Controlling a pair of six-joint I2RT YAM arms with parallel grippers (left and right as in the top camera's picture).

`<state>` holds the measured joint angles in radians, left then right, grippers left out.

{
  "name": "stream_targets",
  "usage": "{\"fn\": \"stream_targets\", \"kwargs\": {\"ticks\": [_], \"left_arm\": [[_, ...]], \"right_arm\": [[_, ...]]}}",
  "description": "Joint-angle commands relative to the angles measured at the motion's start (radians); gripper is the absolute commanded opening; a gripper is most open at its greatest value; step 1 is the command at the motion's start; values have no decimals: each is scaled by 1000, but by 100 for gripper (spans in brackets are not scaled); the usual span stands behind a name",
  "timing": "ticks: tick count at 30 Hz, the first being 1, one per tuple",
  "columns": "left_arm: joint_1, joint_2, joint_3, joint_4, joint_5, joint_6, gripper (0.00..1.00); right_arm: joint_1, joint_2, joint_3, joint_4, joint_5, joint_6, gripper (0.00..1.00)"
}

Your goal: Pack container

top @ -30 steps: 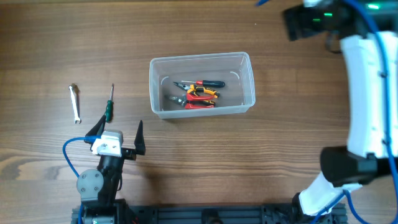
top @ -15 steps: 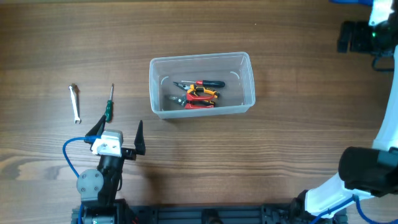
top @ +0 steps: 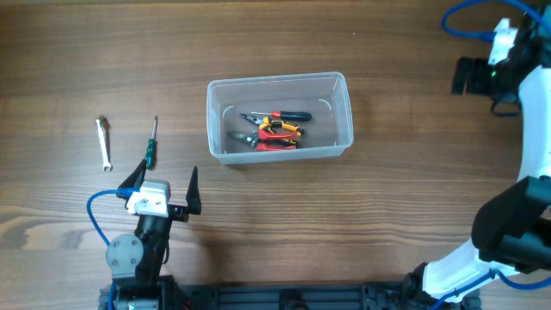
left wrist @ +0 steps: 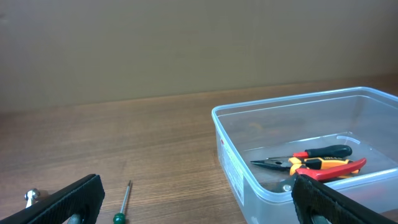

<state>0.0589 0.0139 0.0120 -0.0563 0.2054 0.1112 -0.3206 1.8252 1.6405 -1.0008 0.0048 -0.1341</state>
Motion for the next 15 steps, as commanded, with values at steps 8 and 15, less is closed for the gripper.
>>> {"fn": "stream_targets", "kwargs": {"ticks": [8, 15], "left_arm": [[-7, -6, -6, -1, -5, 12, 100], [-6, -6, -6, -1, -5, 12, 100]], "right_arm": [[0, 2, -215, 158, 132, 5, 100], [0, 2, -215, 180, 130, 4, 100]]}}
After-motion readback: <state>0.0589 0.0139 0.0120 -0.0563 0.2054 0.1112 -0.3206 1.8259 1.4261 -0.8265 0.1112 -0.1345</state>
